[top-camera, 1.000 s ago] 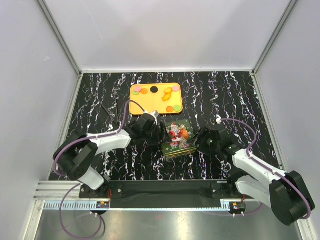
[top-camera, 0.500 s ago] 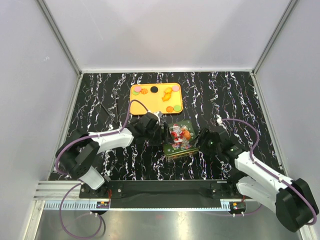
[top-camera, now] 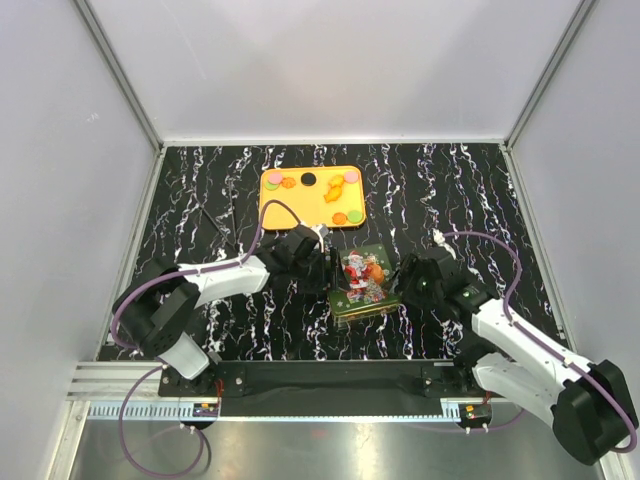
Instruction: Pack the cookies
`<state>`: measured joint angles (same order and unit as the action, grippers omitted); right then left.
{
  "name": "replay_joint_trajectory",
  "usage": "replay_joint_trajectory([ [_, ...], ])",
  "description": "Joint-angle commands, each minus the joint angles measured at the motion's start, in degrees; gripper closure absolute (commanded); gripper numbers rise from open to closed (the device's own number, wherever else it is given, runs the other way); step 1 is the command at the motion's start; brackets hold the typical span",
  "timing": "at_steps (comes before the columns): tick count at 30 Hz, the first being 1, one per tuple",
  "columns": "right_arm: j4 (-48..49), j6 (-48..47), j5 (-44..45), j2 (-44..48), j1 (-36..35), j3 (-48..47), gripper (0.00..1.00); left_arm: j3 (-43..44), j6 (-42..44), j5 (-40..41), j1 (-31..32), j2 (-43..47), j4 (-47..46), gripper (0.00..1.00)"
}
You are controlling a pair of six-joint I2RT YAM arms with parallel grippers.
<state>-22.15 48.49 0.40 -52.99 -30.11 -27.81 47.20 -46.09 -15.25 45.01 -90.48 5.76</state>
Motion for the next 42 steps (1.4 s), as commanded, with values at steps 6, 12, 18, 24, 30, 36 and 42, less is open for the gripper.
replay_joint_trajectory([
  [6,8.24,3.90,-3.04,0.10,-0.39,7.77,0.58,0.96,1.70,-1.10,0.07,-0.84,1.71,0.24],
  [12,15.73,3.80,-6.82,-7.29,-0.92,9.27,0.92,1.31,1.52,-1.10,0.07,-1.37,1.62,0.24],
  [18,15.49,3.46,-5.94,-9.06,-0.92,10.06,0.92,1.32,1.35,-0.93,-0.01,-1.90,1.45,0.24],
  [24,6.18,0.47,-3.57,-2.47,-0.83,5.41,0.78,0.09,0.91,-0.40,-0.89,-0.23,1.18,0.24],
  [30,-1.92,-3.13,-0.76,1.56,-0.92,-3.20,0.38,-0.01,2.92,0.83,-3.00,4.15,3.37,0.23],
  [36,-8.61,-10.94,3.20,-2.36,-0.74,-19.46,0.00,4.03,6.70,4.52,-6.16,11.09,9.00,0.11],
  [42,-10.63,-15.09,2.41,-7.99,-0.30,-30.62,0.00,8.96,10.39,8.30,-8.80,17.52,16.21,0.07],
])
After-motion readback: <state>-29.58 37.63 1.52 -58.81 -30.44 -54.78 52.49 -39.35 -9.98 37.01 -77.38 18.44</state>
